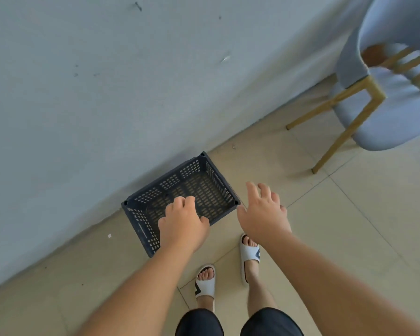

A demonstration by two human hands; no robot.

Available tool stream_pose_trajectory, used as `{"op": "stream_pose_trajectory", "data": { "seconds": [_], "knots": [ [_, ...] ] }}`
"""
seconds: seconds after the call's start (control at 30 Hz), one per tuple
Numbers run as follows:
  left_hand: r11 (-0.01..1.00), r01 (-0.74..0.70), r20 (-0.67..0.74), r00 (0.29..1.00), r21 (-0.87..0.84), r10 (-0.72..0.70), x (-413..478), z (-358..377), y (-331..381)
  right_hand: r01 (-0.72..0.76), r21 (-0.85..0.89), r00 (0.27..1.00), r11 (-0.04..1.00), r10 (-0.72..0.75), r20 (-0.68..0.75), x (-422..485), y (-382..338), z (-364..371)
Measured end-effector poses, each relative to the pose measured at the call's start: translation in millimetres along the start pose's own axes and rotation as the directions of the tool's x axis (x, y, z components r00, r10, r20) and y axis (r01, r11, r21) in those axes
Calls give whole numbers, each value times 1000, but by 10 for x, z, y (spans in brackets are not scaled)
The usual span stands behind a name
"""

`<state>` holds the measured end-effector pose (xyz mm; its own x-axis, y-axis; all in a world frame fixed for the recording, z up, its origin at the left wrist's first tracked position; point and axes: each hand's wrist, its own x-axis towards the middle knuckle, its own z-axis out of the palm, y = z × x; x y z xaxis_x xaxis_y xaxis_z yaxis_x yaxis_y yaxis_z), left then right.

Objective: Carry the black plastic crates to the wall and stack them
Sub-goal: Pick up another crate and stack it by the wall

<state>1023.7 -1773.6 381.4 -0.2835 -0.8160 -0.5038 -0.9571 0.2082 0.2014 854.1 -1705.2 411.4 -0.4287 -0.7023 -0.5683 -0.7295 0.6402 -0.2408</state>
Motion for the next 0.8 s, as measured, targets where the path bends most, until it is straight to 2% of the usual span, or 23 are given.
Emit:
{"op": "stream_pose_trajectory", "data": {
  "seconds": [0.13, 0.3, 0.43, 0.6, 0.8],
  "knots": [
    [968, -195, -20, 980, 157, 200, -436, -326, 202, -92, 69, 996, 993, 92, -5, -708, 198, -92],
    [896, -328, 14, 940, 300, 340, -1073, -515, 671, -237, 155, 971, 959, 241, -6, -1541, 644, -212],
    [831, -437, 63, 894, 343, 444, -1638, -511, 1242, -341, 221, 932, 914, 360, -51, -2172, 1169, -384],
    [737, -564, 116, 816, 372, 566, -2358, -258, 2081, -446, 312, 858, 839, 500, -116, -2916, 2018, -512],
    [600, -708, 243, 698, 372, 673, -3480, 440, 3150, -574, 427, 743, 699, 664, -88, -4023, 3168, -271]
  ]
}}
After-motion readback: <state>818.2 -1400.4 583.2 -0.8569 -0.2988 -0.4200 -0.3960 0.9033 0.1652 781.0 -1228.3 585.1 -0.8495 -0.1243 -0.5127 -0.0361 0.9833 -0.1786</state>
